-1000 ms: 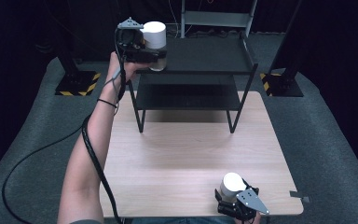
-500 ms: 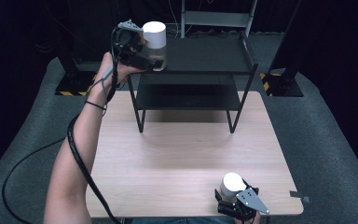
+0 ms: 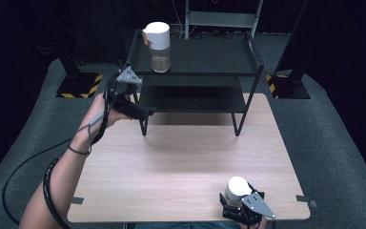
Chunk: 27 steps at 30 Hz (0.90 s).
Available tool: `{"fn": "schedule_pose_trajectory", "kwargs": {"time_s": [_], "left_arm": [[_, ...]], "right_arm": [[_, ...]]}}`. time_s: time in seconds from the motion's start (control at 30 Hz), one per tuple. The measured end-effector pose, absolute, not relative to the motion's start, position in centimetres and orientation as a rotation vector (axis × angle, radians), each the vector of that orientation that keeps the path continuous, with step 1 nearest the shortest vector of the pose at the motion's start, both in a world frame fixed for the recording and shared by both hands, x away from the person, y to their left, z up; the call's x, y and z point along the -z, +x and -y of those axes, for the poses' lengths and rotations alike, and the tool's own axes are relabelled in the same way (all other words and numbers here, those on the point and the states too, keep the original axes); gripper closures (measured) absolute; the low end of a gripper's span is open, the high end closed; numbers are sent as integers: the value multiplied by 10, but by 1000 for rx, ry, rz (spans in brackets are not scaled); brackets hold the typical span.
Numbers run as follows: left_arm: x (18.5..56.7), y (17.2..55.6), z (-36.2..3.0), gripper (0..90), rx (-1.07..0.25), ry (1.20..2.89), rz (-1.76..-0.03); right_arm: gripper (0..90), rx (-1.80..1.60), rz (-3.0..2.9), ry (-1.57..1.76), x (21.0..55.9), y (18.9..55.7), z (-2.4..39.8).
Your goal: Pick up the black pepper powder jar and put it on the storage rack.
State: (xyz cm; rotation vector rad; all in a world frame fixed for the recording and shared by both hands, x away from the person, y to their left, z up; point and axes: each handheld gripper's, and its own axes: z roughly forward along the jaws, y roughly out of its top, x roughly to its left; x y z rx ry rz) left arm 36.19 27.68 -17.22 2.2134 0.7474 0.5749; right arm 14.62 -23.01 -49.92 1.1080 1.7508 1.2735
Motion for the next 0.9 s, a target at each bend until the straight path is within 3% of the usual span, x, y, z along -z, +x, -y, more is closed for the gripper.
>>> {"fn": "schedule_pose_trajectory", "kwargs": {"time_s": [0.33,0.63,0.9], "left_arm": [[264,326,-282,1,-508,2283,-830],[360,303,-285,1,-398,2257,-1012],[396,286,-286,1,-380,2138,-1060]], "right_arm": [[0,-1271,-1752,1108,499,146,230],[0,-1263,-1755,1104,499,147,228],[0,-1263,-1755,1102,499,146,228]]}}
